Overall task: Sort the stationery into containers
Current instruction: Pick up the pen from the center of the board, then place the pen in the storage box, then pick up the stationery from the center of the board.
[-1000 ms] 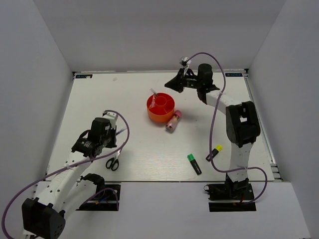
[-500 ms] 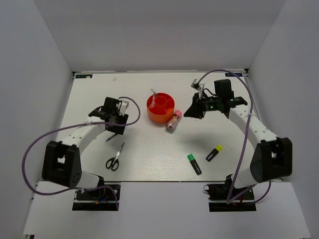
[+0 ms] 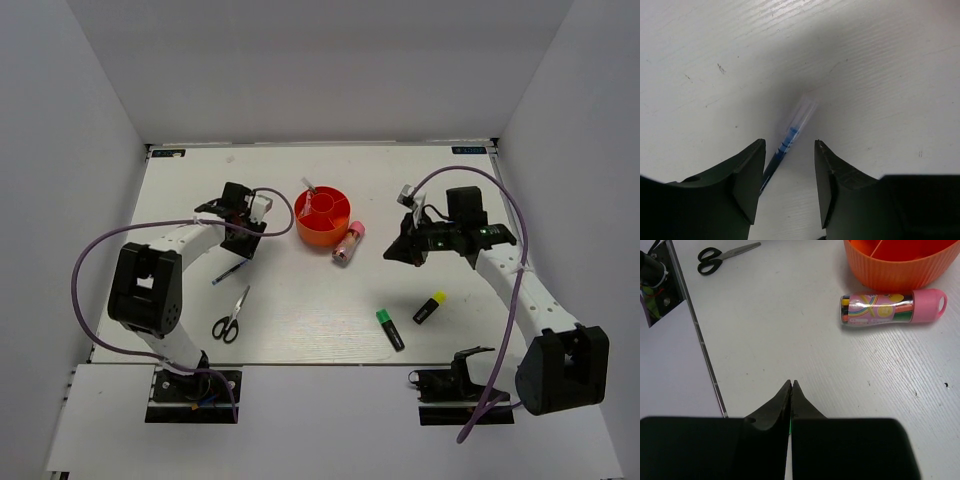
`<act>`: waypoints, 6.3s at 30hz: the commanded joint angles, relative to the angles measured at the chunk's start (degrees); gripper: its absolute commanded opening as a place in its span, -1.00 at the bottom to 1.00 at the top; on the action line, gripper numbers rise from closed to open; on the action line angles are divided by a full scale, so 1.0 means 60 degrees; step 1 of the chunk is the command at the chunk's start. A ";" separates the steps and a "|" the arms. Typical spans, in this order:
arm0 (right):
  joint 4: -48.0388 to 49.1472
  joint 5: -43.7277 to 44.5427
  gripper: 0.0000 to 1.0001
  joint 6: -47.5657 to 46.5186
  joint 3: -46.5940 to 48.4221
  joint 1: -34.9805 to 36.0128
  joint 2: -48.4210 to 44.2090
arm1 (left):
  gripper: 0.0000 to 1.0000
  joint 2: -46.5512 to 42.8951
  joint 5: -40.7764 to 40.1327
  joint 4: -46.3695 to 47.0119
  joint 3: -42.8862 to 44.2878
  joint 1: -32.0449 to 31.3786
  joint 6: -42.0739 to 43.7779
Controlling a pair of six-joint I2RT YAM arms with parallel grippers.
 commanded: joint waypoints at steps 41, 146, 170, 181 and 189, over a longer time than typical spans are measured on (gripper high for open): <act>0.0475 -0.1202 -1.00 0.0511 -0.0391 -0.1503 -0.0553 | -0.95 0.0943 -0.0694 0.0031 -0.0469 0.0186 -0.0079; 0.0210 -0.1674 0.81 0.0275 -0.0493 -0.3143 0.0078 | 0.06 0.1720 0.2968 1.0813 0.2316 -0.2128 -0.4871; -0.1619 0.0363 0.70 -0.0645 0.0590 -0.3524 0.1513 | 0.45 -0.5634 -0.0415 -0.2035 -0.1988 -0.1997 -0.4021; -0.2835 0.3043 0.50 -0.2609 -0.0347 -0.3524 0.0898 | 0.37 -0.6731 -0.0020 -0.1464 -0.3104 -0.1924 -0.3582; -0.4545 0.2434 -0.11 -0.6130 -0.0055 -0.3539 0.0357 | 0.28 -0.7246 -0.0020 -0.1493 -0.3237 -0.1924 -0.3464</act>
